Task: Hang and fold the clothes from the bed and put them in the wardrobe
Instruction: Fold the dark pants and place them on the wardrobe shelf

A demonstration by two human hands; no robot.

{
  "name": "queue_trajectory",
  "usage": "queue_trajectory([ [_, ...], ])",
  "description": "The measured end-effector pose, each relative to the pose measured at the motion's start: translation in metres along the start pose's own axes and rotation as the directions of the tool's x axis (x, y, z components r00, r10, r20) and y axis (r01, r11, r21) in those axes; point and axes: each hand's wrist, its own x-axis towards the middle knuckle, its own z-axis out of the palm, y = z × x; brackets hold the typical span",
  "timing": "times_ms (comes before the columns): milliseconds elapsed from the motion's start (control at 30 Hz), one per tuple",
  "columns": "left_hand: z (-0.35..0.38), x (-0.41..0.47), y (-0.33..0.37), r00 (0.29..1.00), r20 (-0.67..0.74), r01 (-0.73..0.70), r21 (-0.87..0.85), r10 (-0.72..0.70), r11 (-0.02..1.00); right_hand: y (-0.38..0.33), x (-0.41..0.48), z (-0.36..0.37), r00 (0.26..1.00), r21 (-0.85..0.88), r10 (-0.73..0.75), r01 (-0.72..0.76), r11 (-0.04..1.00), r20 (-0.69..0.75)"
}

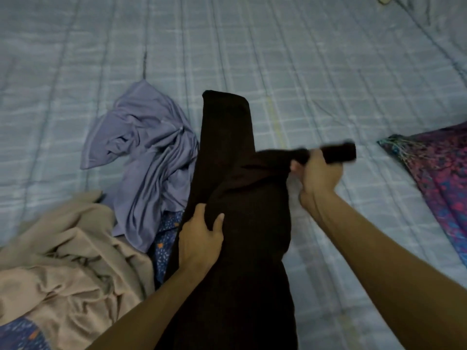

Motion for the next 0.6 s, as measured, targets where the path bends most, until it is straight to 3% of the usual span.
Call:
queue_trajectory([
  [100,-0.020,0.009,-0.003,0.992,-0.122,0.019,-0.021,-0.021,1.000,-0.043,-0.012,0.080,0.903,-0.146,-0.033,0.105,0.984,0.428],
  [167,-0.027,0.015,-0.011,0.986,-0.153,0.058,-0.028,-0.061,0.998,-0.042,-0.030,0.107,0.830,-0.243,-0.020,0.186,0.952,0.558],
  [233,-0.030,0.015,-0.018,0.983,-0.163,0.085,-0.025,-0.088,0.996,-0.015,-0.049,0.100,0.787,-0.344,-0.096,0.372,0.862,0.610],
  [333,-0.033,0.006,-0.024,0.982,-0.154,0.108,-0.037,-0.113,0.993,0.050,-0.079,0.026,0.657,-0.500,-0.040,0.610,0.615,0.752],
  [467,-0.040,-0.019,-0.042,0.999,0.005,0.049,0.034,-0.049,0.998,0.119,-0.132,-0.094,0.541,-0.532,-0.070,0.839,0.112,0.838],
  [533,-0.045,-0.049,-0.054,0.998,0.052,-0.037,0.212,0.027,0.976,0.147,-0.166,-0.137,0.493,-0.493,-0.024,0.868,-0.060,0.870],
  [600,-0.046,-0.090,-0.065,0.978,0.071,-0.204,0.470,0.194,0.859,0.171,-0.203,-0.173,0.519,-0.510,0.044,0.849,-0.138,0.853],
])
